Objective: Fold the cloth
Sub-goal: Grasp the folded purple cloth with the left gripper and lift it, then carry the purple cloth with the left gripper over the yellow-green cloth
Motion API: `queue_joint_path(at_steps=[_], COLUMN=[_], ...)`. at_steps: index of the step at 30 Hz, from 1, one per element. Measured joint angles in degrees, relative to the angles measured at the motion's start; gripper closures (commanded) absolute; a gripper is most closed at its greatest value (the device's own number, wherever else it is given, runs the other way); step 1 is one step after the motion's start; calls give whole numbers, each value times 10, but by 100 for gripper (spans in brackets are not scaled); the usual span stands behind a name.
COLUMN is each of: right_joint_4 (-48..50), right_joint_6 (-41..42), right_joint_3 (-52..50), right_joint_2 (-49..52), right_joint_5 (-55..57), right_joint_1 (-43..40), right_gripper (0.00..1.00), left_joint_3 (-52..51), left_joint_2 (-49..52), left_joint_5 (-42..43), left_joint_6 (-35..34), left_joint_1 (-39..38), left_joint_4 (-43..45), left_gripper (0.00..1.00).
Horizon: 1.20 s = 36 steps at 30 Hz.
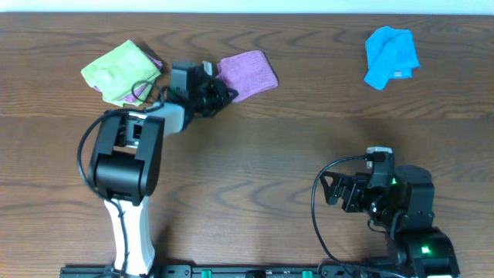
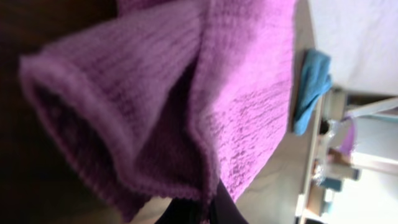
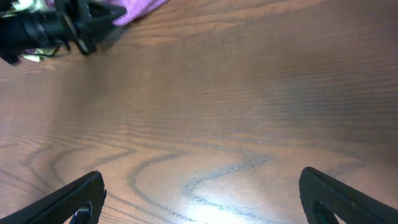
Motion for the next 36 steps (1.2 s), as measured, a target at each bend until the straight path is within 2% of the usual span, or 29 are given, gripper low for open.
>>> queue_joint_path(at_steps=[4,17,28,36], right_joint_4=[0,0,0,0], right_joint_6=[0,0,0,0], right_joint_3=[0,0,0,0], right_joint_2=[0,0,0,0], right_joint_5=[0,0,0,0], right_joint_1=[0,0,0,0], right_gripper=[1,1,1,1], left_joint_3=[52,113,299,379], left_joint_2=[-24,-33,-32,-32], left_joint_5=[-12,-24,-27,-28], left_joint_6=[35,59,102,115], left_joint_1=[0,13,98,160], left_joint_4=[-71,-125,-290,-318], left_gripper=[95,94,94,94])
